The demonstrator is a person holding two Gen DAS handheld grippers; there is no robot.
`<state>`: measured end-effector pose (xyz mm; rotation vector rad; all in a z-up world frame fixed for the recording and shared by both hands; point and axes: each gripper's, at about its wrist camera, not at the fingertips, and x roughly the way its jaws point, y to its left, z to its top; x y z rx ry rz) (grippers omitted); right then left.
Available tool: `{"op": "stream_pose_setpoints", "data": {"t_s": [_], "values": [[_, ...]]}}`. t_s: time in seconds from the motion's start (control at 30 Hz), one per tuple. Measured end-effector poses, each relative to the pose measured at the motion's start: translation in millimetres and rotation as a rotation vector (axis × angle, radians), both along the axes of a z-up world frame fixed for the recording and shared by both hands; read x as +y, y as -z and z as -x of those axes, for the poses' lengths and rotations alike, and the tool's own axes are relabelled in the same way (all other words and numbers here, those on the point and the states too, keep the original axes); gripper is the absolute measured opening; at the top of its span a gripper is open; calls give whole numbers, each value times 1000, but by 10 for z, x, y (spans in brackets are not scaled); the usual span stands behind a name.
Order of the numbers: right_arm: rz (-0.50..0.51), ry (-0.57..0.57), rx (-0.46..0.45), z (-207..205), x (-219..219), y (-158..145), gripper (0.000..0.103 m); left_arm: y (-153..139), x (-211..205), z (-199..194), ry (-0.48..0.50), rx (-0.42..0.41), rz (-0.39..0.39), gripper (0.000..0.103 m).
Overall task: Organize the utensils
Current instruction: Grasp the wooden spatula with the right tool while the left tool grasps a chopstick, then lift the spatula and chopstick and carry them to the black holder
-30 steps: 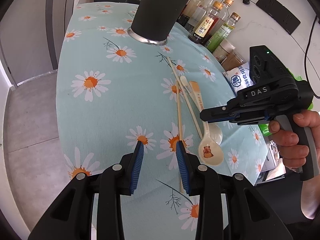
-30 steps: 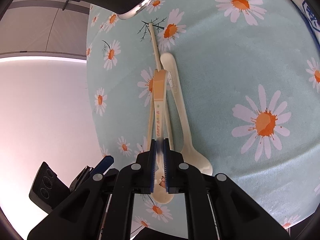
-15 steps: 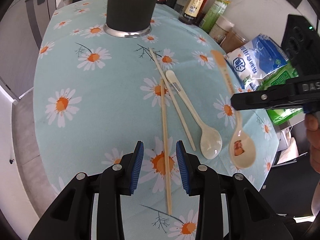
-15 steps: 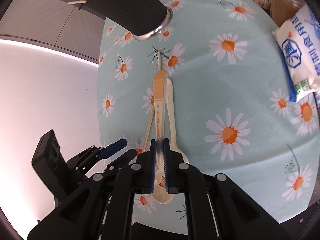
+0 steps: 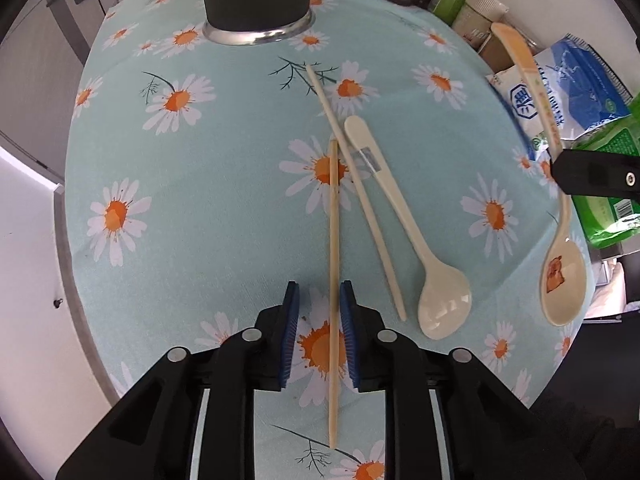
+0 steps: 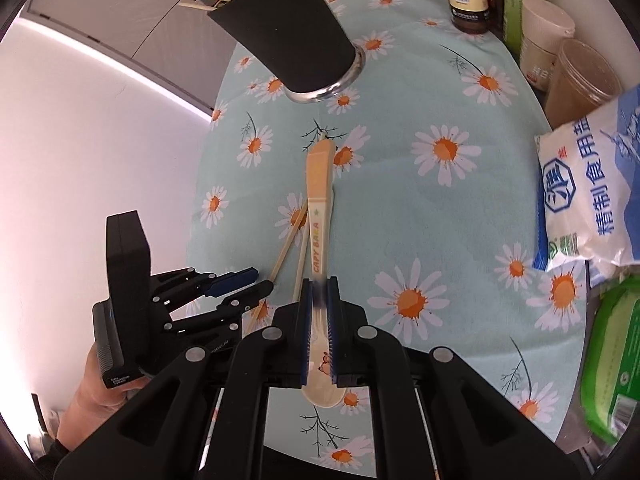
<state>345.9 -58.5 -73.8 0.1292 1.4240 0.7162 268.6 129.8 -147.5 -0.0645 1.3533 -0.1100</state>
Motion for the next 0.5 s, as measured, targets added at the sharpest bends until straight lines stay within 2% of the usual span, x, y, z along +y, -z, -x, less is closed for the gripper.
{"op": "stream_pose_setpoints", "data": {"t_s": [0.2, 0.5], "values": [[-17, -73, -13, -80, 18, -17, 8, 27, -71, -86, -30, 43, -82, 5], [-51, -133, -15, -209, -49, -39, 8, 41, -108, -253, -109, 81, -81, 4]]}}
